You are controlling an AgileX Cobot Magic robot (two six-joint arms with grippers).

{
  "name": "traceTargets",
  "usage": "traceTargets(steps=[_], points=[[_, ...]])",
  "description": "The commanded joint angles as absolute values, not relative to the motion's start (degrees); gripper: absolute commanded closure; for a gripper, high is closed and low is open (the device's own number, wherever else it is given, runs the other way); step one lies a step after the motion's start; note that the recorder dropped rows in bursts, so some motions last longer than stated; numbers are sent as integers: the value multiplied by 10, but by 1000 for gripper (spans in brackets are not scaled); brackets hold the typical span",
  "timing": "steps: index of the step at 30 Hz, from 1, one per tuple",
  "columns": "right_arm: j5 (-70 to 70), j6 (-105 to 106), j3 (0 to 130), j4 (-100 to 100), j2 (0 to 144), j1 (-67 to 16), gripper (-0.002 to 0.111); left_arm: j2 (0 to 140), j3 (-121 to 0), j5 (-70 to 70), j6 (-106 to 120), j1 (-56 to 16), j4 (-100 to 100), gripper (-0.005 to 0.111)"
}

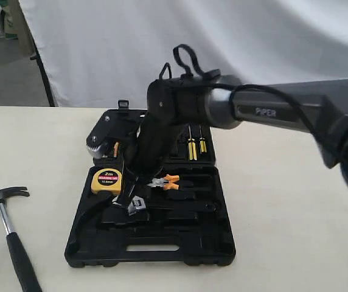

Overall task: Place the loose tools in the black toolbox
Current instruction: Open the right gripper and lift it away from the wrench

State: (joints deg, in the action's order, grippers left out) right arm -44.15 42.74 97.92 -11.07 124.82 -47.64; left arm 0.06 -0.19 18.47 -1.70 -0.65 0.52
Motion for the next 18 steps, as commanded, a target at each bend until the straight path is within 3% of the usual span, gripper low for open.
traceTargets(steps=[1,11,18], points=[[-481,417,980,-111,1217,-455,108,0,0,183,-18,-11,4,106],[-545,416,979,-122,1272,-429,108,0,0,183,-18,-11,4,106],[-536,425,979,-129,1322,-456,108,0,0,183,-18,-11,4,106]])
